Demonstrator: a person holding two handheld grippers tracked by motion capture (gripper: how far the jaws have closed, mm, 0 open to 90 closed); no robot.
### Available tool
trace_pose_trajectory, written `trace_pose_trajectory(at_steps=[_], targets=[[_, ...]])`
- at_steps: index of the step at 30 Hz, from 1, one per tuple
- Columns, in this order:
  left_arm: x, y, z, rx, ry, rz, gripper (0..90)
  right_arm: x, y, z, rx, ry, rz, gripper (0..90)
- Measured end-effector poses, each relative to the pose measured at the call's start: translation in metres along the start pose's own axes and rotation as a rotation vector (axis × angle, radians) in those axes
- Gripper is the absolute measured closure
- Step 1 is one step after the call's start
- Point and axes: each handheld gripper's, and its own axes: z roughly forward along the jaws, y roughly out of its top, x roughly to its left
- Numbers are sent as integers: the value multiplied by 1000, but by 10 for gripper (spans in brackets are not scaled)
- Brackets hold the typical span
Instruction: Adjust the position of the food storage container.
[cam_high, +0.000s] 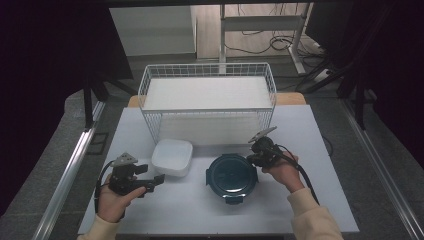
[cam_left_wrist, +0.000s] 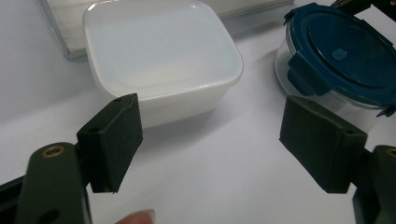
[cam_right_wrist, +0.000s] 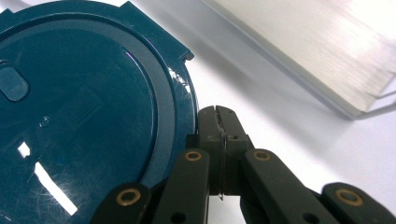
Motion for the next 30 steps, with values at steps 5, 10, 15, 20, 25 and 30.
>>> trace_pose_trajectory(at_steps=[5, 10, 15, 20, 25, 30], targets=[[0, 0, 0, 1, 0, 0, 208, 7, 1, 1, 1, 9, -8, 899], [0, 0, 1, 2, -1, -1, 208, 16, 3, 3, -1, 25, -14, 899], [-1, 0, 1, 1, -1, 0, 208, 22, 3, 4, -2, 39, -20, 899], [0, 0, 1, 3, -1, -1, 208, 27, 4, 5, -8, 56, -23, 899], [0, 0, 2, 4, 0, 2, 208, 32, 3, 6, -15, 76, -24, 899], [-1, -1, 2, 5, 0, 2, 208, 37, 2, 6, -18, 88, -21, 899]])
